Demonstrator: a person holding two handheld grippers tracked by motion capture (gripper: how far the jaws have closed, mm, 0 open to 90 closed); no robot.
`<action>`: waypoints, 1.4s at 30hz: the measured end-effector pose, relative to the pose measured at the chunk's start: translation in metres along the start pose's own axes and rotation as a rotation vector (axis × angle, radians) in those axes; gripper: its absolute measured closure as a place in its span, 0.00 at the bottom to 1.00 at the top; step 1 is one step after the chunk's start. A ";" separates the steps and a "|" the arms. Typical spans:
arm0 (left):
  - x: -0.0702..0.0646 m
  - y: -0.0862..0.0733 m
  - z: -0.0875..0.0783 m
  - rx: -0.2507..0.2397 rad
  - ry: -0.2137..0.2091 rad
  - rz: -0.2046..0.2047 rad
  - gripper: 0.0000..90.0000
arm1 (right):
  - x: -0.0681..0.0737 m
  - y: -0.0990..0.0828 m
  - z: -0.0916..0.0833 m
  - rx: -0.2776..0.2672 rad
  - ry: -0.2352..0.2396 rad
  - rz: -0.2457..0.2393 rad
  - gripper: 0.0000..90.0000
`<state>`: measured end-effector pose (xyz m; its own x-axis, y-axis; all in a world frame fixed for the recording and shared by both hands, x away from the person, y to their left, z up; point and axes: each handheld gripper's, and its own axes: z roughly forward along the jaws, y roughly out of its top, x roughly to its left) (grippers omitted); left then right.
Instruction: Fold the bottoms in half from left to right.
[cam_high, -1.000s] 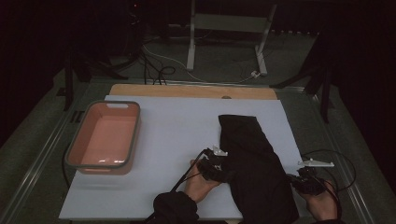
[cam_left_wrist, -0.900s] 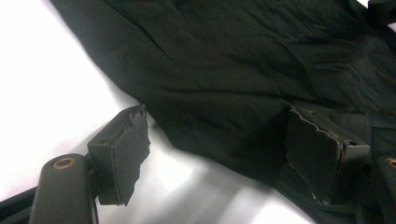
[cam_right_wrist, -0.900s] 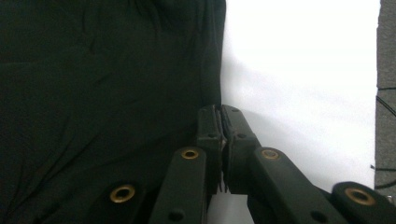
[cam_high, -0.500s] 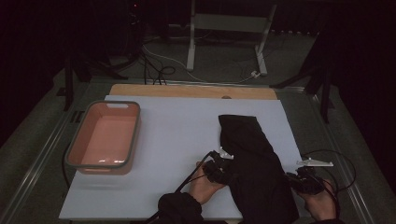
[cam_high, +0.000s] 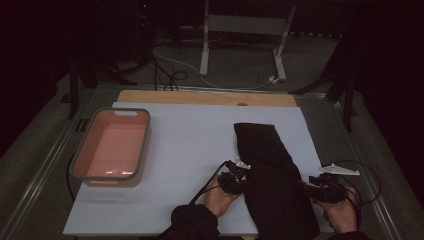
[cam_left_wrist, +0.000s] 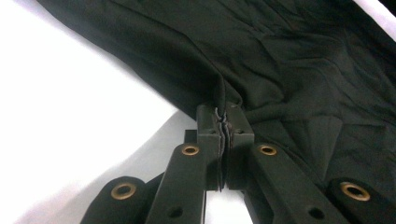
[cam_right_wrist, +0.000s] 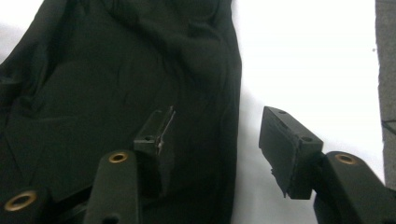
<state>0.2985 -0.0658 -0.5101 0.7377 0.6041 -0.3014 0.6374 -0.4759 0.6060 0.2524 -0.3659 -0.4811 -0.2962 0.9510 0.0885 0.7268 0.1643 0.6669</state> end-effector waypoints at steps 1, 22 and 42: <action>0.000 0.000 -0.002 -0.001 -0.002 0.005 0.99 | 0.000 0.001 0.000 -0.005 0.003 -0.001 0.48; 0.032 -0.011 -0.042 -0.042 -0.005 0.014 0.99 | 0.021 0.043 0.021 -0.068 0.017 -0.040 0.38; 0.042 -0.021 -0.055 -0.056 -0.014 0.015 0.99 | 0.034 0.054 0.078 0.092 -0.060 -0.100 1.00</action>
<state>0.3042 0.0050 -0.4952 0.7503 0.5881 -0.3018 0.6131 -0.4483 0.6505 0.3299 -0.3038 -0.4996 -0.3341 0.9423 -0.0209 0.7500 0.2793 0.5996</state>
